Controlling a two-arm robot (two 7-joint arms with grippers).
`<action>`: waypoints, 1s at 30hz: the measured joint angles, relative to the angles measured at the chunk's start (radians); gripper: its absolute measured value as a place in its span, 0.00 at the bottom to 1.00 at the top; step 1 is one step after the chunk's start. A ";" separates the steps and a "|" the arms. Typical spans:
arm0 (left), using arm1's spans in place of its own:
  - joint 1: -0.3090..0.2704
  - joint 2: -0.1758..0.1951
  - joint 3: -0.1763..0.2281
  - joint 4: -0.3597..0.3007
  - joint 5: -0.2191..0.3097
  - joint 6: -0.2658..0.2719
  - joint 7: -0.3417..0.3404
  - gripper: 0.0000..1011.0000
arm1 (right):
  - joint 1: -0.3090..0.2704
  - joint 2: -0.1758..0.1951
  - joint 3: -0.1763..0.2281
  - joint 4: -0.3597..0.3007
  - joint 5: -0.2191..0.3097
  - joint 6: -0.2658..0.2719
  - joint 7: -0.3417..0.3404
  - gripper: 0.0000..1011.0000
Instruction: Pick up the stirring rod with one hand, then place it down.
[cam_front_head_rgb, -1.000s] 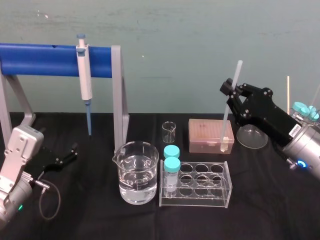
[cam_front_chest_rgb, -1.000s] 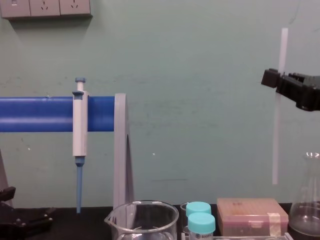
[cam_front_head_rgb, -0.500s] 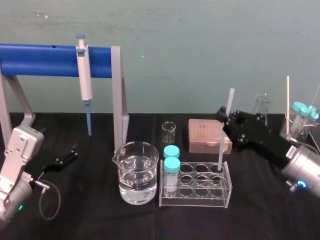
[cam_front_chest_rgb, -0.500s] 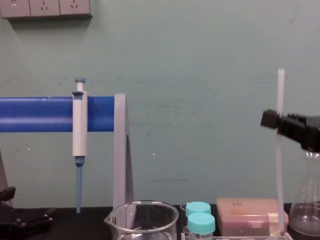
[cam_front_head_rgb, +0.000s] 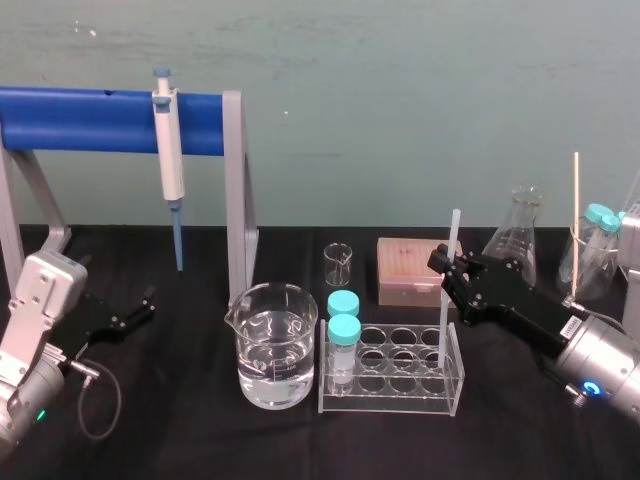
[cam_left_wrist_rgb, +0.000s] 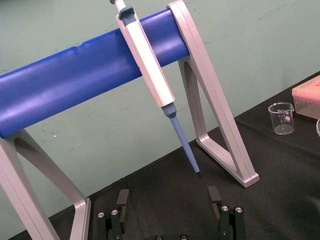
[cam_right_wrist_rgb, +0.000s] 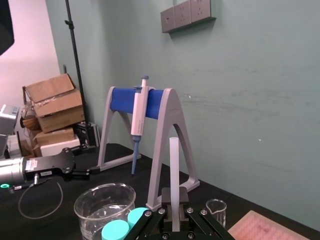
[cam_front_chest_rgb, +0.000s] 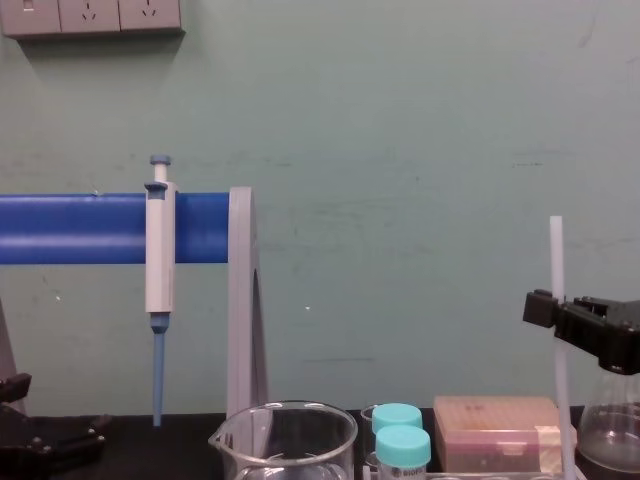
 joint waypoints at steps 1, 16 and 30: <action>0.000 0.000 0.000 0.000 0.000 0.000 0.000 0.99 | 0.002 -0.003 -0.001 0.006 -0.002 -0.001 -0.002 0.07; 0.000 0.000 0.000 0.000 0.000 0.000 0.000 0.99 | 0.007 -0.027 -0.012 0.041 -0.039 -0.067 0.011 0.07; 0.000 0.000 0.000 0.000 0.000 0.000 0.000 0.99 | -0.005 -0.059 -0.006 0.101 -0.048 -0.103 0.018 0.07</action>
